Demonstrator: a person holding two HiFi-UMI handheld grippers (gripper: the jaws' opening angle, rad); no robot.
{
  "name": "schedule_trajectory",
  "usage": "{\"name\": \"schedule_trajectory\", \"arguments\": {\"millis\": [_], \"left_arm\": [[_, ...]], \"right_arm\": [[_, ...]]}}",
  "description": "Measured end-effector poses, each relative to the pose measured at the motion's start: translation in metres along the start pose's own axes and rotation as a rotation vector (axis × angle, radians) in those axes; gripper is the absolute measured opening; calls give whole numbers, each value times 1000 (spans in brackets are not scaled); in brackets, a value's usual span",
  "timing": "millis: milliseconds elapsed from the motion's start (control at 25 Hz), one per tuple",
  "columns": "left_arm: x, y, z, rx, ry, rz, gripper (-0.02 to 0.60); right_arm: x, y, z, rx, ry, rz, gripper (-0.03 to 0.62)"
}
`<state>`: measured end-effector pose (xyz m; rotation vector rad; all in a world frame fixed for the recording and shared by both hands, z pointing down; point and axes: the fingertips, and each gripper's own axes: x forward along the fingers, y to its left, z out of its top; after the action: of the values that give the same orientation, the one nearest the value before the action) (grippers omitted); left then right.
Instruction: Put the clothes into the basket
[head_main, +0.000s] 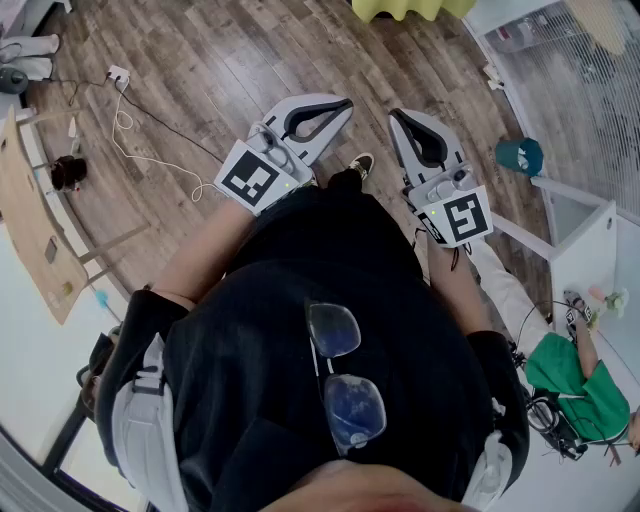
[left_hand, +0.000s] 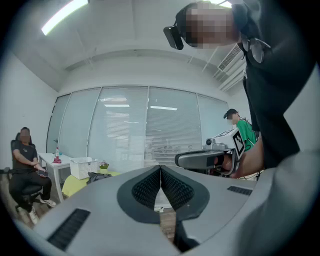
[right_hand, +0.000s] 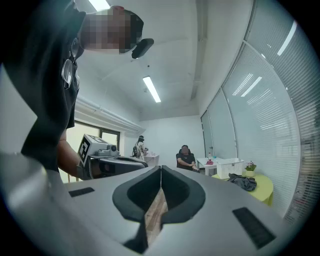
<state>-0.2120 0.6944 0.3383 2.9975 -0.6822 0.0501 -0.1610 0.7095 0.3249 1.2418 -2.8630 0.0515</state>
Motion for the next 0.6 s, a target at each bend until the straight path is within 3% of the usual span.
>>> {"name": "schedule_trajectory", "arguments": {"millis": [600], "left_arm": [[48,15,-1,12,-1,42,11]], "right_arm": [[3,-42,-5,-4,-1,26,31]]}}
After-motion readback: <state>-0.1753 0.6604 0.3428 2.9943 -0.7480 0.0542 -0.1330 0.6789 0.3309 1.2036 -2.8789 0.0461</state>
